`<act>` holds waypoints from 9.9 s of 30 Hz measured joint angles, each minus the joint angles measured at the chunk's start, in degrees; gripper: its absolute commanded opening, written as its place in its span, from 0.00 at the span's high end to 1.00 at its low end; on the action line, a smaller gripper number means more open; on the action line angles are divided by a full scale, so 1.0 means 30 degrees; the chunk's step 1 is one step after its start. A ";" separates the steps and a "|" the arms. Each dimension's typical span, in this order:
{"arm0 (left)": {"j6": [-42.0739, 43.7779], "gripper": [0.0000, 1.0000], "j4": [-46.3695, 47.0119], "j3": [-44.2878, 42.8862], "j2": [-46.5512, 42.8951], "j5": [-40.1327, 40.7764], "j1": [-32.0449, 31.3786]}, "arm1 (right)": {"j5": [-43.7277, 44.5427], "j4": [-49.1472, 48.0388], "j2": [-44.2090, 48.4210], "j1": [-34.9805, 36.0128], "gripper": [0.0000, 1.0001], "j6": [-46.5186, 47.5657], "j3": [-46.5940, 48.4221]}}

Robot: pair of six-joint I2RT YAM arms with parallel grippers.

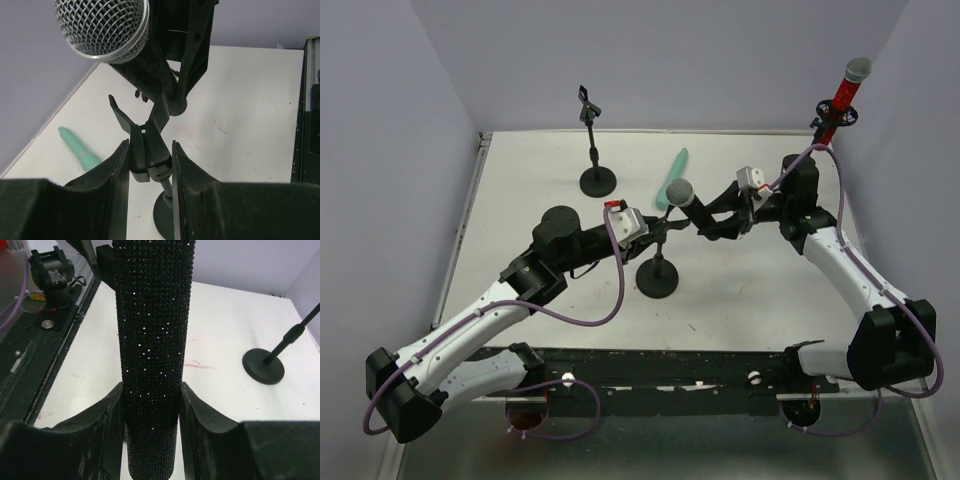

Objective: Attach the microphones to the stand

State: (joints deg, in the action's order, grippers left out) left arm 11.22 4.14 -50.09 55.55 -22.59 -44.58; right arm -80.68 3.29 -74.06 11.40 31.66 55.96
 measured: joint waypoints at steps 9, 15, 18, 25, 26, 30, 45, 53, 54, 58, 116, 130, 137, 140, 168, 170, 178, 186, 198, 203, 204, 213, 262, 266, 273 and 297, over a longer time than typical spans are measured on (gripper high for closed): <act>-0.0335 0.85 0.0357 0.0124 0.0051 -0.0561 0.0160 | -0.0372 -0.3497 -0.2033 0.1311 1.00 -0.1413 -0.0073; -0.0488 0.85 0.0546 0.0277 0.0000 -0.0787 0.0138 | -0.0488 -0.3803 -0.2025 0.1938 0.99 -0.1209 -0.0364; -0.0619 0.85 0.0801 0.0408 -0.0036 -0.0940 0.0080 | -0.0495 -0.3825 -0.2025 0.2142 1.00 -0.1209 -0.0510; -0.0991 0.85 0.1377 0.0816 -0.0248 -0.1282 0.0066 | -0.0474 -0.3927 -0.2186 0.2892 1.00 -0.1399 -0.0648; -0.1020 0.85 0.1428 0.0838 -0.0255 -0.1304 0.0066 | -0.0459 -0.3920 -0.2186 0.2936 1.00 -0.1406 -0.0648; -0.1115 0.84 0.1464 0.0889 -0.0299 -0.1348 0.0066 | -0.0350 -0.3701 -0.2113 0.2980 1.00 -0.1384 -0.0641; -0.0984 0.69 0.0590 0.0809 -0.0772 -0.1333 0.0066 | 0.1559 0.1756 -0.1071 0.3206 1.00 0.2535 0.0576; -0.1071 0.23 -0.0080 0.0525 -0.0765 -0.1151 0.0066 | 0.2353 0.3570 -0.0765 0.3220 0.80 0.4328 0.1005; -0.1209 0.17 -0.0197 0.0525 -0.0765 -0.1035 0.0066 | 0.2361 0.3636 -0.0750 0.3220 0.72 0.4422 0.1005; -0.1588 0.05 -0.0466 0.0525 -0.0787 -0.0284 0.0066 | 0.2397 0.3657 -0.0729 0.3220 0.52 0.4422 0.1005; -0.8612 0.02 0.8502 1.1752 -0.5748 0.3330 0.0073 | 0.1501 1.0040 -0.2958 0.1435 0.01 0.3147 0.6608; -0.9573 0.02 0.6870 1.2007 -0.6805 0.3767 0.0073 | 0.1902 0.9362 -0.3228 0.2718 0.30 0.0925 0.6608; -0.9639 0.02 0.6630 1.2182 -0.7023 0.3781 0.0073 | 0.2091 0.9005 -0.3228 0.2718 0.66 0.0364 0.6681; -0.9690 0.02 0.6543 1.2247 -0.7147 0.3789 0.0073 | 0.2404 0.9464 -0.3410 0.2718 0.69 0.0408 0.7308; -0.9894 0.02 0.4284 1.2313 -1.0251 0.3985 0.0073 | 1.8090 0.2710 -0.9107 0.0058 0.71 -0.6426 1.4462; -0.9908 0.02 0.4291 1.2320 -1.0171 0.3985 0.0073 | 1.8753 0.2084 -0.9588 -0.0138 0.71 -0.6543 1.4477; -0.9930 0.02 0.4291 1.2320 -0.9566 0.3985 0.0073 | 1.9591 0.0291 -1.0550 -0.0357 0.67 -0.7337 1.4192; -0.9923 0.02 0.4291 1.2342 -0.9719 0.3985 0.0073 | 1.9635 -0.1923 -0.8830 -0.0838 0.47 -0.8087 1.0958; -0.9989 0.02 0.4284 1.2349 -1.0222 0.3985 0.0073 | 1.9759 -0.2710 -0.6725 -0.1209 0.14 -0.8612 0.8641; -1.0142 0.02 0.4044 1.2349 -1.0907 0.3985 0.0066 | 1.9744 -0.2863 -0.5639 -0.1421 0.06 -0.8670 0.7970; -1.0207 0.02 0.3942 1.2349 -1.1096 0.3985 0.0073 | 1.9744 -0.2878 -0.5355 -0.1457 0.05 -0.8684 0.7766; -1.0783 0.02 0.1967 1.1803 -1.0972 0.4845 0.0073 | 1.9467 -0.2106 -0.1872 -0.1880 0.00 -0.8364 0.6725; -0.7308 0.22 0.8845 -0.5442 1.5438 0.4051 1.1169 | 0.5603 0.4947 0.5435 -0.2550 0.00 -0.3096 -0.3453; -0.7184 0.25 0.8881 -0.6433 1.6371 0.4466 1.1191 | 0.5581 0.4954 0.5260 -0.2550 0.00 -0.3089 -0.3453; -0.7155 0.52 0.9020 -0.7533 1.7107 0.4940 1.1198 | 0.5581 0.4976 0.5151 -0.2550 0.00 -0.3067 -0.3453; -0.6244 1.00 0.9136 -0.0444 1.0040 -0.0721 1.1366 | 0.5559 0.5231 0.5013 -0.2550 0.00 -0.2951 -0.3453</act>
State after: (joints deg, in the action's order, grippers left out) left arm -7.51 31.55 -51.42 85.67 -24.75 -10.48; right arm -64.01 18.98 -59.02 3.75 22.81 45.60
